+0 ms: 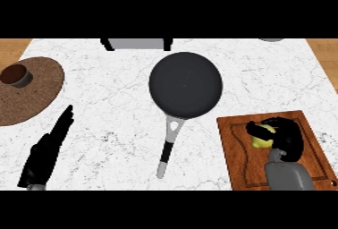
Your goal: Pick the lemon from the cutting board and place it in the pan
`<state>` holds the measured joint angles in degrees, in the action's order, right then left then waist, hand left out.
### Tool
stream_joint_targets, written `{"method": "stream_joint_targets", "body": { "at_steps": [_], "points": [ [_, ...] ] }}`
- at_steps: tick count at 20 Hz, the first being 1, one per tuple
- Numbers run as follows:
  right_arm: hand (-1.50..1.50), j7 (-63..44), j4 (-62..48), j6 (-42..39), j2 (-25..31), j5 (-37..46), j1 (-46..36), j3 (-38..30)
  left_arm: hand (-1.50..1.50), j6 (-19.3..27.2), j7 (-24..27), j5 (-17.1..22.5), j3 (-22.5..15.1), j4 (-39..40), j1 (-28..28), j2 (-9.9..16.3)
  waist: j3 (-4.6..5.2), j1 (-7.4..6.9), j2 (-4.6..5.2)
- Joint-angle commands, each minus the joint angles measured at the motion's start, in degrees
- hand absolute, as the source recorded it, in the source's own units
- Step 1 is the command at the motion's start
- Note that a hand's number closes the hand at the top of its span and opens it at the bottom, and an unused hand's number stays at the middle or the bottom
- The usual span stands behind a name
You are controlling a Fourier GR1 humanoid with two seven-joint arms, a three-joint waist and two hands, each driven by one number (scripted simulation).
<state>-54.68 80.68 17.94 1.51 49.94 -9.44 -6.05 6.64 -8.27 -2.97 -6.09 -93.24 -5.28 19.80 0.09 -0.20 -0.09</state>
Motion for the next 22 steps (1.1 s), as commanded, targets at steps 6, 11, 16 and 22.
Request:
{"method": "stream_joint_targets", "body": {
  "at_steps": [6,11,16,22],
  "points": [
    [1.50,17.22,-5.33,-33.82,15.27,-6.79,-2.01,11.32,0.00,0.69,-0.71,-1.54,-1.22,0.76,1.43,-1.11,-0.07,-0.70,0.35],
    [1.50,27.86,-0.86,-27.45,24.97,-2.90,-5.27,8.03,0.00,0.52,-0.26,-1.39,-1.27,-0.88,0.11,-1.99,-0.11,0.00,0.03],
    [1.50,32.58,7.41,-16.16,25.08,2.88,-10.81,9.81,0.00,0.75,0.94,-2.08,-1.44,0.16,-1.18,-2.08,-0.09,-0.34,-0.14],
    [1.50,36.87,5.27,-16.69,22.96,1.68,-18.61,9.95,0.00,-1.37,2.63,-1.41,0.56,2.33,-0.37,-1.29,-0.08,-0.67,0.16]
  ]
}}
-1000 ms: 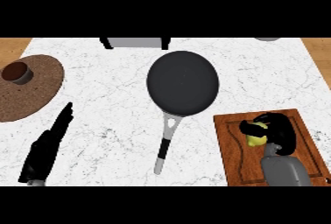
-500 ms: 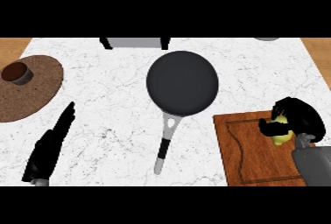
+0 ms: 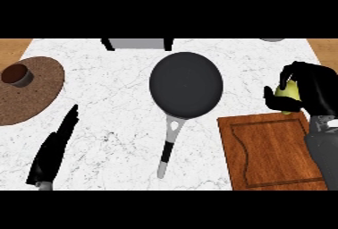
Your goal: Pick the lemon from the cutting board and place it in the pan
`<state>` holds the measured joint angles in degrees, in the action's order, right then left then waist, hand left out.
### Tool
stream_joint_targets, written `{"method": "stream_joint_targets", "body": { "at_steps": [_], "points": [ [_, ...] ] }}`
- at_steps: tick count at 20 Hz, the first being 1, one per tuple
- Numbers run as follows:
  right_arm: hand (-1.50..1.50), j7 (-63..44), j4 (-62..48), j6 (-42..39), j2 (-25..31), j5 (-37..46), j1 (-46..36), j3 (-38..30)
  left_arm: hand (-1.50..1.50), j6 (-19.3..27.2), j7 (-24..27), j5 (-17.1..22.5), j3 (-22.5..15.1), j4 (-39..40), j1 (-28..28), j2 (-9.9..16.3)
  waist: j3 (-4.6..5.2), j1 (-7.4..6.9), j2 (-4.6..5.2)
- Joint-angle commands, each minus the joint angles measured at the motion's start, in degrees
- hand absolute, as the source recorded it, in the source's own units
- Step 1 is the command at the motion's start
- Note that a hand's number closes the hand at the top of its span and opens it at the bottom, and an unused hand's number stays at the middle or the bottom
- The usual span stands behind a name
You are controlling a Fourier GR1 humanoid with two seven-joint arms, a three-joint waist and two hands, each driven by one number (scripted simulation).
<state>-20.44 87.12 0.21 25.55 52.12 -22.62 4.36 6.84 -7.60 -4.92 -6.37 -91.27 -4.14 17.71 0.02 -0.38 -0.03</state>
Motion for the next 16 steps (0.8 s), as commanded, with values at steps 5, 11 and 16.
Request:
{"method": "stream_joint_targets", "body": {
  "at_steps": [5,11,16],
  "points": [
    [1.50,-0.01,-10.26,2.43,-10.43,-1.21,-15.94,0.76,0.00,-2.50,0.87,0.64,1.84,2.75,3.00,0.30,0.00,-0.85,0.33],
    [1.50,1.03,-27.28,5.74,-17.94,-0.96,-25.16,0.23,0.00,-2.45,-3.34,-0.51,0.54,-3.18,0.81,-0.27,-0.03,-1.51,0.38],
    [1.50,5.34,-43.53,10.11,-21.72,-3.65,-33.77,-4.48,0.00,-2.98,-2.02,-0.87,1.06,-0.97,2.26,-0.42,-0.04,-2.40,0.82]
  ]
}}
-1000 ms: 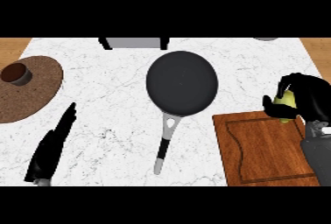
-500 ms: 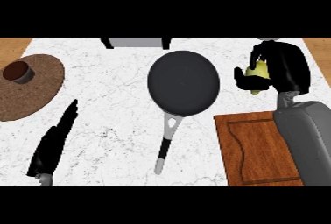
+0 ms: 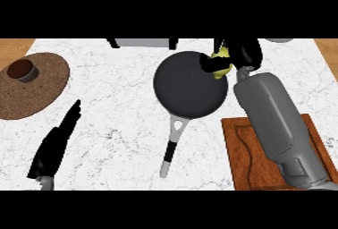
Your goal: Pick the lemon from the cutting board and place it in the pan
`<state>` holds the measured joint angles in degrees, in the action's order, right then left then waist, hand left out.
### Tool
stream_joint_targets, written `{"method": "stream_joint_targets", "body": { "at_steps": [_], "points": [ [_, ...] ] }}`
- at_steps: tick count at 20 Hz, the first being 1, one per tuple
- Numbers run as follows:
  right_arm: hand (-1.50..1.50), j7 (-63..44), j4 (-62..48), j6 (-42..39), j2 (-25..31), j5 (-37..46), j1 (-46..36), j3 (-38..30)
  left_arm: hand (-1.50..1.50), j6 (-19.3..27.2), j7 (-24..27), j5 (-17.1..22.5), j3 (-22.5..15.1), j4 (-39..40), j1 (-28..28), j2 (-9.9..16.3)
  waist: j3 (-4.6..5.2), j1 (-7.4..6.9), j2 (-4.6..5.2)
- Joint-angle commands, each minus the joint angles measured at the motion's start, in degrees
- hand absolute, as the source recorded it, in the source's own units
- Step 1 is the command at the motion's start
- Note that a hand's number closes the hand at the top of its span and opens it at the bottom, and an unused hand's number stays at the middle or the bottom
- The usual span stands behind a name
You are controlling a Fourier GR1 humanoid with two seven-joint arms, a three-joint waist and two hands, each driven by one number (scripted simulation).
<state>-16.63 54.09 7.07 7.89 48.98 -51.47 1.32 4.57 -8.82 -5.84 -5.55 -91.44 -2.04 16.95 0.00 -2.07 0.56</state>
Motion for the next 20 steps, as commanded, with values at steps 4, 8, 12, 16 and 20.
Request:
{"method": "stream_joint_targets", "body": {
  "at_steps": [4,8,12,16,20],
  "points": [
    [1.50,3.58,-22.99,5.33,-4.47,0.21,-11.74,-3.61,0.00,-1.53,-1.59,0.58,0.68,-0.84,2.08,0.28,-0.03,-1.45,0.67],
    [1.50,6.67,-31.38,8.06,-5.50,2.81,-11.04,-2.33,0.00,-0.20,0.93,-1.27,-1.46,-1.06,0.33,-1.75,-0.04,-2.24,1.06],
    [1.50,6.25,-34.93,3.28,-7.77,-4.59,-12.80,-6.79,0.00,-1.90,-0.72,0.03,-0.21,-0.30,3.08,-0.58,-0.09,-3.09,1.34],
    [-1.50,5.01,-37.79,2.76,-7.85,-11.99,-12.99,-13.54,0.00,-1.37,0.11,-1.33,-2.03,-0.39,2.69,-1.75,-0.13,-3.87,1.65],
    [-1.50,13.55,-37.16,7.12,-7.87,-16.57,-12.39,-17.10,0.00,-2.07,1.49,-0.63,-0.69,0.49,2.12,-0.85,-0.15,-4.12,1.78]
  ]
}}
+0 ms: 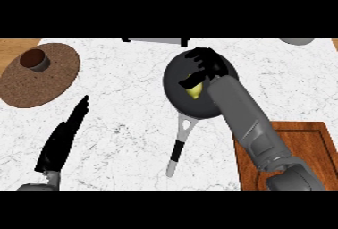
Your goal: Pick the lemon from the cutting board and place it in the pan
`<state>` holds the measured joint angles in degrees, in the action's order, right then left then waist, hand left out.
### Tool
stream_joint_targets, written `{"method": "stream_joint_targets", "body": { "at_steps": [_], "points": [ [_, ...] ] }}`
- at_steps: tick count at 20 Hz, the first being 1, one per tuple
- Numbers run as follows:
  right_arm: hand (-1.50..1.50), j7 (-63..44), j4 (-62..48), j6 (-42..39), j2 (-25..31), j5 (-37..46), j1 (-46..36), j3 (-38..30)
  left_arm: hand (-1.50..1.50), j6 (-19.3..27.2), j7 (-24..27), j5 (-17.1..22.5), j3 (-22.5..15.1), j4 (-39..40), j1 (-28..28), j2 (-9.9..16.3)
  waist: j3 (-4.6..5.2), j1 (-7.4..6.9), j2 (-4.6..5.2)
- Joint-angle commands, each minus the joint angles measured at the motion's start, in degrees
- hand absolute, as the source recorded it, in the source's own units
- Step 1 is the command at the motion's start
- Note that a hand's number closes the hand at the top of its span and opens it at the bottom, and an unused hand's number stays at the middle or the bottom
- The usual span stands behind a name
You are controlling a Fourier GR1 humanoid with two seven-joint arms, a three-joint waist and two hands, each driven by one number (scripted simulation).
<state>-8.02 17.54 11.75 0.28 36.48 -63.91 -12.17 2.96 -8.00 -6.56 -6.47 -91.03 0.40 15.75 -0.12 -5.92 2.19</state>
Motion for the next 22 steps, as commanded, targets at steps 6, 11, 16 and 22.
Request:
{"method": "stream_joint_targets", "body": {
  "at_steps": [6,11,16,22],
  "points": [
    [-1.50,13.40,2.14,12.66,-0.28,-10.01,-0.41,-9.30,0.00,1.12,-1.04,-0.84,-0.75,-1.63,-0.94,-1.32,-0.04,0.53,-0.30],
    [-1.50,14.73,3.19,18.04,2.08,-14.19,-1.93,-14.75,0.00,1.68,-0.78,-1.90,-1.16,-1.11,-1.83,-1.70,0.03,2.18,-0.74],
    [-1.50,19.02,2.24,17.18,8.59,-17.93,2.29,-19.31,0.00,-0.72,0.33,1.26,2.75,-0.83,-3.59,0.98,0.03,2.96,-1.00],
    [-1.50,29.97,2.67,9.76,14.18,-20.93,8.97,-21.14,0.00,-1.34,-0.08,1.64,4.16,-2.10,-4.21,1.54,0.03,4.12,-1.51]
  ]
}}
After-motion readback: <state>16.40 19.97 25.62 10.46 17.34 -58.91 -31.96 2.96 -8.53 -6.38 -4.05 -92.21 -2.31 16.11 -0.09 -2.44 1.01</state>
